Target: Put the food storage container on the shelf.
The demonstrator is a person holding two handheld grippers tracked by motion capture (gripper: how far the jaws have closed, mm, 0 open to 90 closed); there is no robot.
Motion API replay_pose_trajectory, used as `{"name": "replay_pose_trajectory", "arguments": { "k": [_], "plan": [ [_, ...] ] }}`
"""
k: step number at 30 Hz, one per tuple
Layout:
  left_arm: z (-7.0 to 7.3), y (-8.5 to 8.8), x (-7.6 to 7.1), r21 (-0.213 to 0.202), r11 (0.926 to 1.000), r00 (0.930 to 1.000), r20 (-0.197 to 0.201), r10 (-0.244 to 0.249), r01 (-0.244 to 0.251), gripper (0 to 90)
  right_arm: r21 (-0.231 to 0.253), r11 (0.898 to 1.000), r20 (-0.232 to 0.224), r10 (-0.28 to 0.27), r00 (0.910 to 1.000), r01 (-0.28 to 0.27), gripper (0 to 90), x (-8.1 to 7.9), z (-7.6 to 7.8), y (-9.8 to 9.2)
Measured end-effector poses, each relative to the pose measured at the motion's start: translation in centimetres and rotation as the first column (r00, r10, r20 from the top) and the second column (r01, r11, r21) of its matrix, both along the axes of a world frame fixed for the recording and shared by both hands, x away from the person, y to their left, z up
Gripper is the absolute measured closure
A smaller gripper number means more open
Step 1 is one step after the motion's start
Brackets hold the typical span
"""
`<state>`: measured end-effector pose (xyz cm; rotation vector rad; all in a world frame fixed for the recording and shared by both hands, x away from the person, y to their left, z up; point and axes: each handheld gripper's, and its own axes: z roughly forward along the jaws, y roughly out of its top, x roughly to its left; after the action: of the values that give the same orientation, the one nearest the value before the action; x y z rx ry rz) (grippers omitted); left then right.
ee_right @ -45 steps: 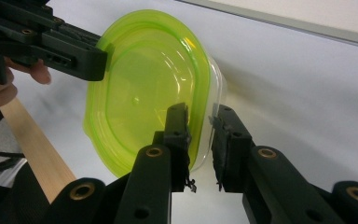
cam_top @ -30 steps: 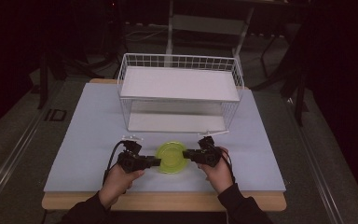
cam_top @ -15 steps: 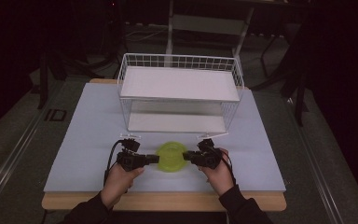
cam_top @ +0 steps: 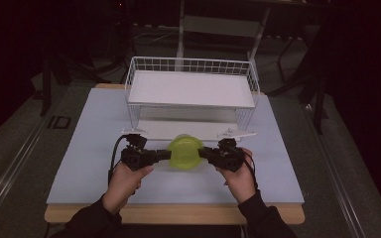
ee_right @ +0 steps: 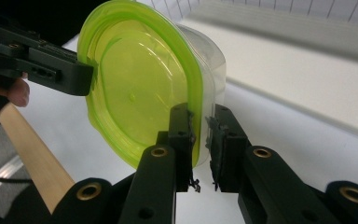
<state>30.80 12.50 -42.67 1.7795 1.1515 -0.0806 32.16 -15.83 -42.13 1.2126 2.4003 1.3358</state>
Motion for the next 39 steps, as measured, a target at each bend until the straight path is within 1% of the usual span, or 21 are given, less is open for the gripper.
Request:
{"name": "replay_pose_trajectory", "arguments": {
  "k": [3,8,11,13,15,19,21,22,25,29,32,33,34,36,39],
  "plan": [
    [1.2,0.0,0.1,0.001,1.0000,0.9999,0.012,-0.003,0.003,82.7,0.011,1.000,0.011,-0.003,0.9999,0.003,79.9,0.0,1.0,-0.1],
    [3.9,-0.1,0.3,-0.005,0.9999,0.9986,0.053,-0.009,0.009,82.9,0.046,0.999,0.038,-0.014,0.9992,0.012,79.8,0.0,3.0,-0.4],
    [5.2,0.0,0.4,-0.012,0.9999,0.9969,0.077,-0.011,0.012,83.0,0.059,0.998,0.055,-0.021,0.9983,0.018,79.9,0.0,4.4,-0.5],
    [5.9,0.0,0.5,-0.025,0.9997,0.9961,0.088,-0.006,0.008,83.0,0.059,0.998,0.070,-0.024,0.9972,0.020,79.9,0.1,5.4,-0.5],
    [6.6,0.0,0.7,-0.029,0.9995,0.9952,0.098,-0.005,0.008,83.0,0.062,0.998,0.080,-0.029,0.9963,0.024,79.8,0.2,6.2,-0.5],
    [8.0,-0.1,1.1,-0.037,0.9993,0.9932,0.117,0.000,0.004,83.2,0.074,0.996,0.082,-0.044,0.9956,0.038,79.7,0.6,7.4,-0.5],
    [8.6,0.0,1.4,-0.048,0.9988,0.9920,0.126,0.002,0.004,83.3,0.091,0.995,0.073,-0.048,0.9962,0.041,79.7,1.0,7.9,-0.6],
    [8.9,0.0,1.5,-0.046,0.9989,0.9911,0.133,0.004,0.002,83.4,0.101,0.994,0.068,-0.051,0.9964,0.044,79.7,1.1,8.2,-0.7],
    [9.7,0.1,1.9,-0.061,0.9981,0.9890,0.147,0.012,-0.003,83.5,0.109,0.993,0.072,-0.062,0.9955,0.054,79.7,1.6,8.9,-0.6],
    [10.7,0.3,2.4,-0.068,0.9977,0.9867,0.162,0.017,-0.006,83.6,0.116,0.992,0.078,-0.065,0.9949,0.056,79.6,2.2,9.9,-0.5],
    [11.4,0.3,2.7,-0.073,0.9972,0.9847,0.173,0.025,-0.012,83.6,0.127,0.990,0.067,-0.067,0.9955,0.059,79.6,2.5,10.4,-0.4],
    [11.4,0.3,2.7,-0.073,0.9972,0.9847,0.173,0.025,-0.012,83.7,0.126,0.990,0.072,-0.069,0.9950,0.060,79.5,2.7,10.8,-0.3],
    [12.1,0.5,3.2,-0.081,0.9965,0.9829,0.180,0.038,-0.023,83.7,0.122,0.990,0.083,-0.075,0.9937,0.064,79.4,3.1,11.4,-0.1],
    [12.4,0.6,3.6,-0.086,0.9960,0.9824,0.182,0.042,-0.027,83.7,0.112,0.991,0.093,-0.077,0.9927,0.067,79.4,3.5,12.0,0.1],
    [13.0,0.7,4.3,-0.083,0.9959,0.9814,0.185,0.052,-0.037,83.7,0.104,0.992,0.095,-0.085,0.9918,0.075,79.5,4.0,12.8,0.4]
  ]
}}
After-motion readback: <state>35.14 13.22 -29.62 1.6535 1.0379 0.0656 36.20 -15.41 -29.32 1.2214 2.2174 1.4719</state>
